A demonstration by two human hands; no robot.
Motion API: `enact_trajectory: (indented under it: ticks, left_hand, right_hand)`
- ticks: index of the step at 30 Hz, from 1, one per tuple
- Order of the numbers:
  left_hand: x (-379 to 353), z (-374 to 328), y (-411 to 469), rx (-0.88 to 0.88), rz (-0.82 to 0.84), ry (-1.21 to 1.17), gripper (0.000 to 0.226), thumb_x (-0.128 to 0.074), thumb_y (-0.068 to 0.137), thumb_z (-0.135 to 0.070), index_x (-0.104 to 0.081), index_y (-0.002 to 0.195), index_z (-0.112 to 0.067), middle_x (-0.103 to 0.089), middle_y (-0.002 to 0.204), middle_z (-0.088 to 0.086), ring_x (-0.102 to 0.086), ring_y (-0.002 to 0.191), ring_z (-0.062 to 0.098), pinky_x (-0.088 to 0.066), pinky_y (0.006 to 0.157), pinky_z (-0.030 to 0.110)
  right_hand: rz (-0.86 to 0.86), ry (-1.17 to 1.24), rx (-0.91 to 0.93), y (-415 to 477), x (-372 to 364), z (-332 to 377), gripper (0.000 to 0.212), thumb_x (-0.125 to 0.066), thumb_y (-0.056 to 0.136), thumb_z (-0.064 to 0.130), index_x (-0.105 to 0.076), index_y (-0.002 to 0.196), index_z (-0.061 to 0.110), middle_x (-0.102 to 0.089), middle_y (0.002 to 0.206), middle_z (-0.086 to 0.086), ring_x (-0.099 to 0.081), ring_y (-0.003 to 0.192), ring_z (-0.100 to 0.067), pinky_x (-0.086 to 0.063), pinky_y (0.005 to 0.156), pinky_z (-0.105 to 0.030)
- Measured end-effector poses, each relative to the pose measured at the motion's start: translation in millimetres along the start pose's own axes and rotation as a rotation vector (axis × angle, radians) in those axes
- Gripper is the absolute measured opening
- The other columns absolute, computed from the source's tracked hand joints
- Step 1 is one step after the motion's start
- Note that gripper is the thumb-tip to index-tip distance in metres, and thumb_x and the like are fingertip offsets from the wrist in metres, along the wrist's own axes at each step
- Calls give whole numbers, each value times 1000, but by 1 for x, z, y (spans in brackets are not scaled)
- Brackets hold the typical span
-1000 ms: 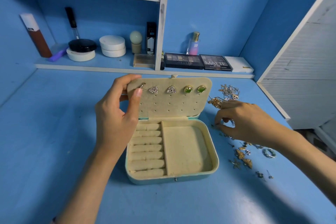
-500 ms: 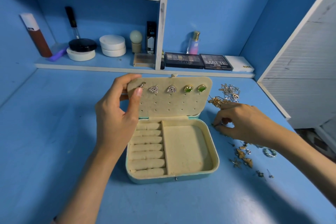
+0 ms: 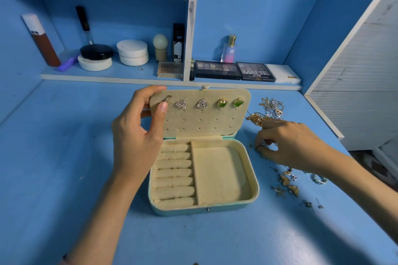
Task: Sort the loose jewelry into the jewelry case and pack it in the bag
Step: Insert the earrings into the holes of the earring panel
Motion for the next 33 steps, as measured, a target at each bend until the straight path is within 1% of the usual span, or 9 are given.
enact_trajectory:
  ticks: [6,13,17,20,22,26,28,31,33]
  left_hand:
    - [0,0,0,1,-1,-10,21,-57,93,-14,-56,110,-26,-61,98,-21,-60,86,-6,-51,82,19]
    - [1,-1,0,2,0,-6,21,-57,93,-14,-56,110,-26,-61,97,-23,-60,86,-6,-50,82,18]
    - [0,-1,0,6,7,-9,22,-57,93,-14,-56,111,-26,-61,99,-24,-61,87,-5,-51,82,20]
    - [0,0,0,3,1,-5,22,-57,93,-14,-56,111,-26,-61,98,-22,-60,86,-5,-52,82,21]
    - [0,-1,0,5,1,-5,22,-57,93,-14,-56,111,-25,-61,98,-22,-60,86,-5,-52,82,22]
    - [0,0,0,13,1,-12,22,-57,93,-14,-56,111,-26,-62,98,-22,-61,86,-2,-52,82,24]
    - [0,-1,0,11,4,-10,22,-57,93,-14,-56,111,-25,-62,99,-22,-61,87,-1,-52,83,24]
    - [0,-1,0,10,4,-11,21,-57,93,-14,-56,111,-25,-61,98,-23,-60,86,-4,-51,82,21]
    - [0,-1,0,7,6,-7,21,-57,93,-14,-56,111,-25,-61,98,-23,-60,86,-6,-50,82,18]
  right_hand:
    - [-8,-18,13,1,4,2,8,-61,84,30,-67,89,30,-47,77,14,-40,73,-6,-27,48,-17]
    - [18,0,14,2,3,6,8,-61,85,29,-68,87,28,-51,77,13,-43,74,-6,-41,55,-28]
    - [31,2,-3,4,1,6,11,-58,87,31,-68,89,27,-49,79,15,-46,75,-7,-39,56,-23]
    - [55,14,-26,5,-1,4,11,-57,88,32,-67,90,28,-49,81,15,-47,75,-7,-31,53,-16]
    - [63,40,-47,4,-1,2,10,-58,87,31,-67,89,28,-50,79,15,-47,72,-7,-30,53,-17]
    - [28,90,-84,5,3,-4,6,-62,84,27,-66,81,29,-52,77,14,-49,68,-9,-43,57,-27]
    - [-3,106,-83,7,6,-6,8,-62,84,22,-67,82,29,-51,77,16,-52,69,-12,-45,58,-29]
    - [-19,143,-46,12,8,-4,21,-62,81,12,-71,87,30,-49,75,16,-52,66,-15,-47,57,-33]
    - [-29,160,-9,15,8,0,29,-62,79,5,-73,84,31,-52,73,10,-52,63,-17,-47,55,-35]
Point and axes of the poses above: each hand's wrist, its own y-axis towards the middle knuckle, its own x-axis out of the back of the hand, z = x × y, the point moved 7 cm from there along y, towards the middle knuckle
